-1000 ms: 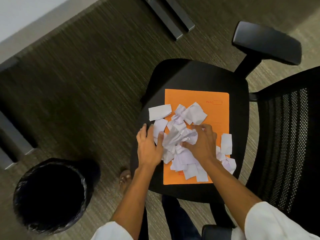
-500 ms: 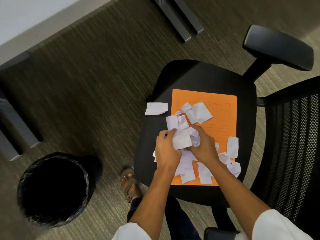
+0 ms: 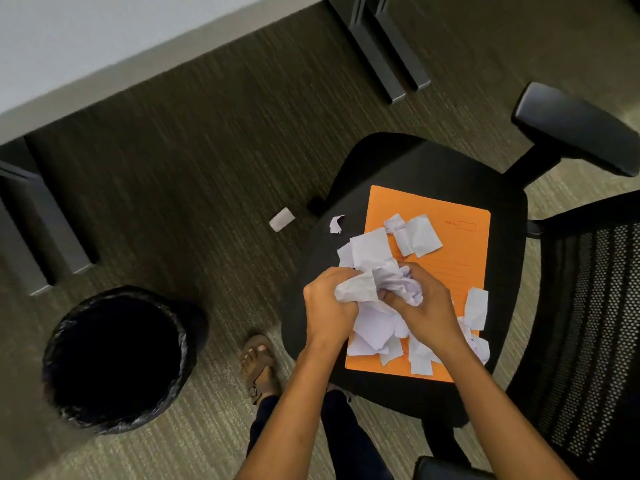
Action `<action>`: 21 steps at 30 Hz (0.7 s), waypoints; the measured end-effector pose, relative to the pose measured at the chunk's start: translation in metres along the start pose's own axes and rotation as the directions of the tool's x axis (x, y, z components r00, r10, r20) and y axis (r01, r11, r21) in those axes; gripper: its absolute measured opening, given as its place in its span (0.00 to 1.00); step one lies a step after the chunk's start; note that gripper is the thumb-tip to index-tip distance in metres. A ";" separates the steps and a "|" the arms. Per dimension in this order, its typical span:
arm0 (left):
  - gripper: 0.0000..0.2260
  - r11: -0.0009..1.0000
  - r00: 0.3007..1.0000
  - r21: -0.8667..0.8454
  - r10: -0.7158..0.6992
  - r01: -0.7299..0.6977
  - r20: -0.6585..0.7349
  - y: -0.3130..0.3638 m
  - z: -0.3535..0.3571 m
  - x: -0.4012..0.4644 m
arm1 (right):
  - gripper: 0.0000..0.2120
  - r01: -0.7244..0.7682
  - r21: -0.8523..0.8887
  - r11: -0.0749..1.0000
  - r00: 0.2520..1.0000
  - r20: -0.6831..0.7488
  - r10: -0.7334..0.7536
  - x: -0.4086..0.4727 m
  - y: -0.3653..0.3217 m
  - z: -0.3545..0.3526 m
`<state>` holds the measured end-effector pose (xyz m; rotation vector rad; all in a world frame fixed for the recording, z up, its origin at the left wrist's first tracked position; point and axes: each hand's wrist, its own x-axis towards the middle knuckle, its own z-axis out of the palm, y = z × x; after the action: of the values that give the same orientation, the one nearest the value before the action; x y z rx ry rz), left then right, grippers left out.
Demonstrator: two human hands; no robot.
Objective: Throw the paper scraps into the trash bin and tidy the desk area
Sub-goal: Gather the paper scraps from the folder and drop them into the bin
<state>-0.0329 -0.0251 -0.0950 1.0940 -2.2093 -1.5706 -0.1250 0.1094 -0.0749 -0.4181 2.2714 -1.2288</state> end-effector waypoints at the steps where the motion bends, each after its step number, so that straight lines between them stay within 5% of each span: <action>1: 0.07 1.000 1.000 -0.029 -0.003 0.003 -0.011 0.002 -0.006 -0.001 | 0.14 0.008 0.014 1.000 1.000 0.011 -0.008 -0.001 -0.006 0.001; 7: 0.09 0.986 0.988 -0.132 -0.113 0.099 -0.101 -0.006 -0.078 -0.017 | 0.20 0.080 -0.005 0.997 0.986 0.144 -0.079 -0.009 -0.055 0.049; 11: 0.09 0.950 0.943 -0.240 -0.253 0.201 -0.214 -0.031 -0.141 -0.036 | 0.09 0.090 -0.009 0.996 0.952 0.293 -0.084 -0.018 -0.084 0.111; 21: 0.07 0.826 0.686 -0.314 -0.564 0.468 -0.459 -0.144 -0.306 -0.092 | 0.07 0.080 0.003 0.997 0.799 0.598 -0.065 -0.070 -0.137 0.315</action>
<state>0.2667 -0.2060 -0.0762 1.9430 -1.4213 -1.3502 0.1166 -0.1444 -0.0822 -0.7871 1.7294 -0.9273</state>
